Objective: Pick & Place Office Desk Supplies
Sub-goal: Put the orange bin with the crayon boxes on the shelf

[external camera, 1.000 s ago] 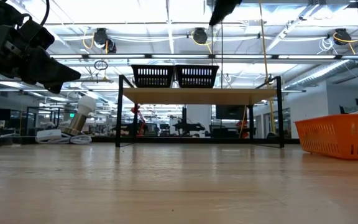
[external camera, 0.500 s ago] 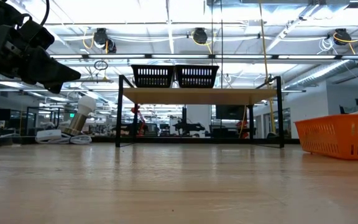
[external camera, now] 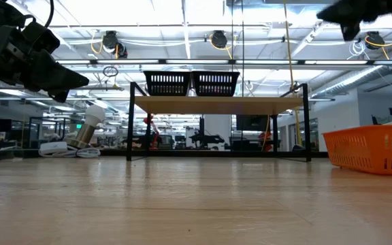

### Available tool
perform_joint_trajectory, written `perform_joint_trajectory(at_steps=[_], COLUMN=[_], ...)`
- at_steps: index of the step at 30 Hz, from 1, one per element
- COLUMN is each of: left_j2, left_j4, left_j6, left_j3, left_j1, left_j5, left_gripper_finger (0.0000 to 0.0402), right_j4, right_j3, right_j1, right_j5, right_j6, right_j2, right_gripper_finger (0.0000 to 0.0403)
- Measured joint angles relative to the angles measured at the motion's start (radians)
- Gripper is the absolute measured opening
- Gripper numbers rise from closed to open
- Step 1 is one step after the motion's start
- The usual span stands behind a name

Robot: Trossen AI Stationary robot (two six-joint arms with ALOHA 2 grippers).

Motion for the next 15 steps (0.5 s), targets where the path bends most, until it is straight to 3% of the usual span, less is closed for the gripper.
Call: perform_joint_trajectory(at_steps=[3, 8, 15], left_j2=[0.0, 0.0, 0.0], left_j4=[0.001, 0.018, 0.019], left_j6=[-0.005, -0.025, -0.027], left_j3=[0.0, 0.0, 0.0], left_j1=[0.0, 0.0, 0.0], left_j5=[0.0, 0.0, -0.002], left_gripper_finger=[0.0021, 0.0021, 0.0021], right_j4=[0.058, 0.136, 0.312], right_j3=[-0.104, -0.238, -0.38], right_j1=[0.021, 0.079, 0.191], right_j5=[0.003, 0.137, 0.209], right_j6=[0.001, -0.014, -0.031], right_j2=[-0.044, -0.081, -0.129], right_gripper_finger=[0.0, 0.0, 0.0])
